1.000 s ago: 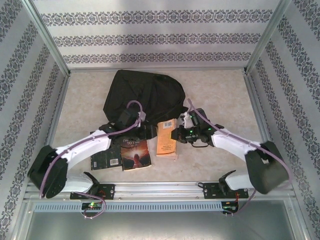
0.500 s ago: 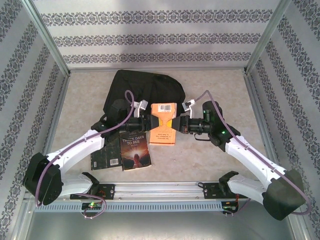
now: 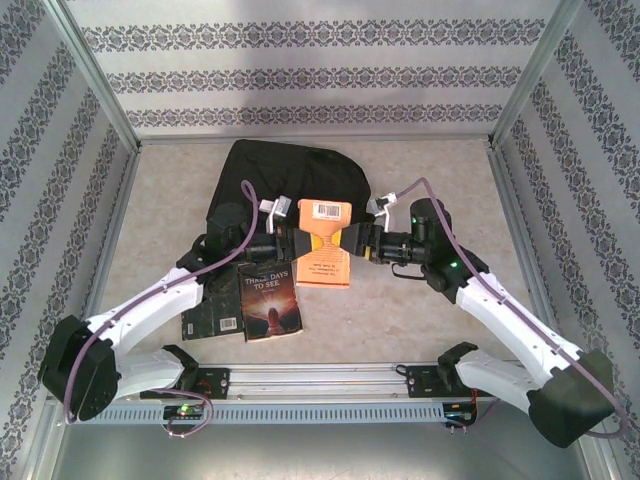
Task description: Pack books, pencil case, and school supplies into a backpack
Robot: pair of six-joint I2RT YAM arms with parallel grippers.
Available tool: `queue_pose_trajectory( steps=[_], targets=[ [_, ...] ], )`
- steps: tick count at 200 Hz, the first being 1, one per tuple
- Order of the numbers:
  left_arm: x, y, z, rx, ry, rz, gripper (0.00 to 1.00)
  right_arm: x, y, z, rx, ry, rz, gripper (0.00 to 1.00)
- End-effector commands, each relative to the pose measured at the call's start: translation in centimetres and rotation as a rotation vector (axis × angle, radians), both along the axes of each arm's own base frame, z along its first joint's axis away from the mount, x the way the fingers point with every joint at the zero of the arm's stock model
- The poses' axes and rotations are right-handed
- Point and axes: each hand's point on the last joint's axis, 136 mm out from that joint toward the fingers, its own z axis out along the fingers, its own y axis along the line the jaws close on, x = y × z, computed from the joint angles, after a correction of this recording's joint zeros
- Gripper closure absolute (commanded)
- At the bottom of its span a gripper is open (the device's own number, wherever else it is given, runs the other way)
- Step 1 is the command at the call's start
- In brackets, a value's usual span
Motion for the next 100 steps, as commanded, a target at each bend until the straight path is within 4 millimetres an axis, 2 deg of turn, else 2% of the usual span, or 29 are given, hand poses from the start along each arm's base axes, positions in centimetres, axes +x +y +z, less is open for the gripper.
queue_pose_trajectory(
  steps=[1, 15, 37, 69, 83, 100],
  targets=[
    [-0.7, 0.1, 4.1, -0.089, -0.142, -0.016, 1.00, 0.7, -1.6, -1.6, -0.120, -0.003, -0.095, 0.10],
    [-0.7, 0.1, 4.6, -0.113, -0.148, -0.017, 1.00, 0.7, -1.5, -1.7, -0.089, 0.010, -0.102, 0.07],
    [-0.7, 0.0, 5.1, -0.134, -0.150, -0.017, 1.00, 0.4, 0.0, -1.3, 0.001, 0.040, -0.044, 0.02],
    [-0.7, -0.2, 5.5, -0.147, -0.149, -0.029, 1.00, -0.2, 2.3, 0.8, 0.147, 0.036, 0.061, 0.02],
    [-0.6, -0.3, 5.2, -0.142, -0.140, -0.026, 1.00, -0.4, 2.9, 1.9, 0.203, 0.024, 0.088, 0.03],
    [-0.6, -0.4, 4.9, -0.136, -0.132, -0.023, 1.00, -0.6, 3.3, 3.1, 0.246, 0.013, 0.109, 0.11]
  ],
)
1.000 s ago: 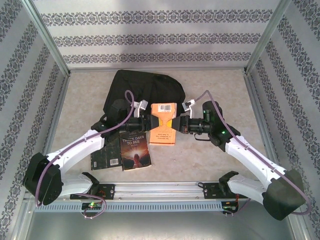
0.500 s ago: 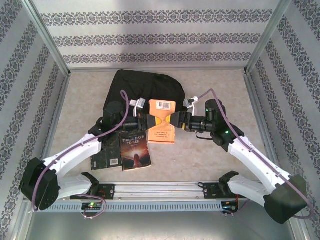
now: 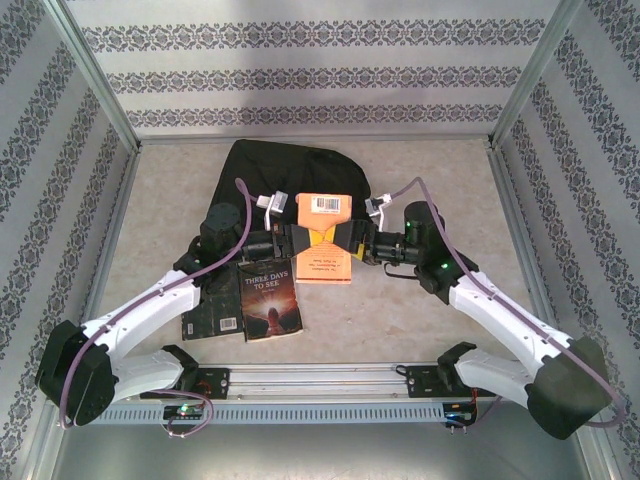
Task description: Pack books, pencil case, and school supplies into a backpack
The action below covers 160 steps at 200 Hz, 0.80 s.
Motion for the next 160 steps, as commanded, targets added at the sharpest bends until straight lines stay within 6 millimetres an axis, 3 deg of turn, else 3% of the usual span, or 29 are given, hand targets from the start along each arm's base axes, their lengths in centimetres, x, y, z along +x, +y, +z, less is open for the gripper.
queue_pose_trajectory(
  steps=[1, 33, 95, 115, 132, 160],
  targets=[
    [-0.4, -0.3, 2.8, -0.070, -0.096, -0.021, 1.00, -0.8, 1.2, 3.4, 0.131, -0.049, 0.066, 0.12],
    [-0.1, -0.4, 1.6, -0.027, -0.076, -0.012, 1.00, -0.8, 0.4, 3.7, 0.115, -0.084, 0.015, 0.33],
    [0.9, -0.9, -0.5, 0.029, -0.026, -0.008, 1.00, -0.2, -0.8, 2.2, 0.073, -0.066, -0.087, 0.90],
    [1.4, -0.7, -1.1, 0.101, -0.027, 0.014, 0.67, 0.5, -2.3, 1.4, -0.005, -0.060, -0.167, 1.00],
    [2.3, -0.2, -1.5, 0.209, -0.043, 0.047, 0.38, 1.3, -5.3, -0.1, -0.129, -0.043, -0.298, 1.00],
    [5.6, 1.3, -3.0, 0.474, -0.059, 0.121, 0.28, 2.0, -12.0, -3.5, -0.429, 0.011, -0.570, 1.00]
  ],
)
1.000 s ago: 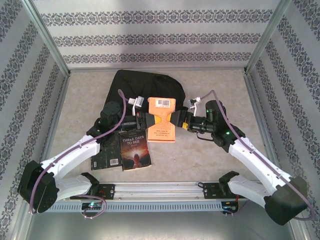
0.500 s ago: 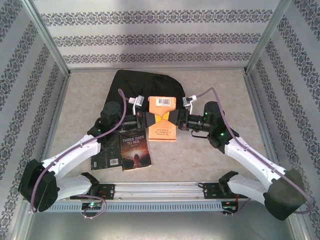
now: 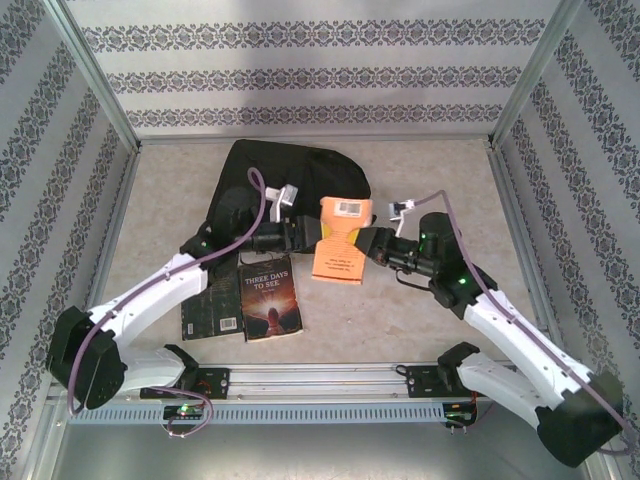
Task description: Pack books, pencil case, and school supplies into a backpack
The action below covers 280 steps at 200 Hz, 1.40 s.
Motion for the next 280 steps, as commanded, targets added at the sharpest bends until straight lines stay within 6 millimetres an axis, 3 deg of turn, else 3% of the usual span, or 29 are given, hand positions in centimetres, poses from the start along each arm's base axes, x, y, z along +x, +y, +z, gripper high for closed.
queue_pose_trajectory(
  steps=[1, 25, 43, 69, 91, 118, 148, 188, 214, 243, 264, 280],
  targets=[
    [2.5, 1.9, -1.5, 0.259, -0.054, 0.057, 0.28, 0.9, -6.6, -2.9, -0.294, 0.049, -0.273, 1.00],
    [6.8, 2.5, -2.6, 0.424, -0.033, 0.123, 0.26, 0.7, -10.3, -4.2, -0.414, 0.081, -0.389, 1.00],
    [9.6, 2.2, -2.6, 0.513, -0.054, 0.141, 0.25, 0.6, -11.9, -4.3, -0.462, 0.077, -0.432, 1.00],
    [13.6, 0.8, -3.9, 0.618, -0.062, 0.114, 0.26, 0.6, -13.7, -4.2, -0.521, 0.053, -0.482, 1.00],
    [15.8, -1.3, -5.3, 0.638, -0.039, 0.056, 0.27, 0.8, -14.6, -4.5, -0.538, 0.056, -0.501, 1.00],
    [16.3, -4.0, -5.9, 0.655, -0.079, -0.039, 0.26, 1.2, -15.1, -5.1, -0.530, 0.082, -0.503, 1.00],
    [15.5, -5.9, -7.9, 0.742, -0.120, -0.143, 0.24, 1.8, -15.3, -5.7, -0.490, 0.109, -0.501, 1.00],
    [14.7, -6.3, -11.1, 0.906, -0.154, -0.193, 0.24, 2.4, -15.5, -6.5, -0.439, 0.140, -0.499, 1.00],
    [15.2, -6.0, -12.0, 0.961, -0.162, -0.174, 0.27, 2.7, -15.5, -7.0, -0.405, 0.161, -0.498, 1.00],
    [15.7, -5.7, -13.0, 1.011, -0.172, -0.161, 0.39, 2.7, -15.5, -7.3, -0.383, 0.171, -0.501, 1.00],
    [16.0, -5.3, -13.2, 1.045, -0.181, -0.141, 0.61, 2.7, -15.5, -7.4, -0.376, 0.173, -0.503, 1.00],
    [16.2, -5.4, -12.1, 1.032, -0.197, -0.127, 0.76, 2.7, -15.5, -7.3, -0.372, 0.170, -0.501, 1.00]
  ],
)
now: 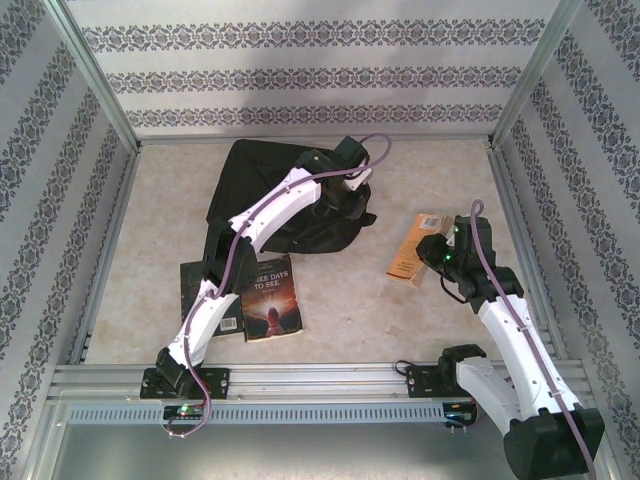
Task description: Pack books, pencil case, and school supplies into a backpack
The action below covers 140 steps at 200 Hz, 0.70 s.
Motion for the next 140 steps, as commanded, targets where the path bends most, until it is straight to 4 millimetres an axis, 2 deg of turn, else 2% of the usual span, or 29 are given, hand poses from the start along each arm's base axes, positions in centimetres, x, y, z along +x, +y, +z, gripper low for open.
queue_pose_trajectory(
  steps=[1, 23, 58, 90, 95, 120, 140],
  targets=[
    [0.3, 0.8, 1.3, 0.041, -0.041, 0.009, 0.77, 0.7, 0.2, 1.1, 0.039, -0.055, -0.003, 1.00],
    [0.2, 0.5, 4.1, -0.023, -0.076, 0.013, 1.00, 0.7, 0.5, 1.1, 0.050, -0.058, 0.007, 1.00],
    [-0.1, 1.4, 9.5, -0.107, -0.151, 0.058, 1.00, 1.0, 2.2, 2.0, 0.064, -0.084, 0.076, 1.00],
    [-1.2, 3.2, 14.2, -0.183, -0.237, 0.097, 1.00, 1.6, 4.8, 4.3, 0.113, -0.130, 0.172, 1.00],
    [-1.4, 3.5, 14.0, -0.182, -0.235, 0.107, 1.00, 1.7, 5.2, 4.7, 0.123, -0.137, 0.184, 1.00],
    [-2.5, 5.8, 16.4, -0.240, -0.299, 0.160, 1.00, 2.9, 7.5, 7.2, 0.213, -0.177, 0.253, 1.00],
    [-2.9, 7.6, 17.1, -0.267, -0.342, 0.202, 1.00, 4.5, 9.4, 8.1, 0.299, -0.158, 0.291, 0.99]
  ],
)
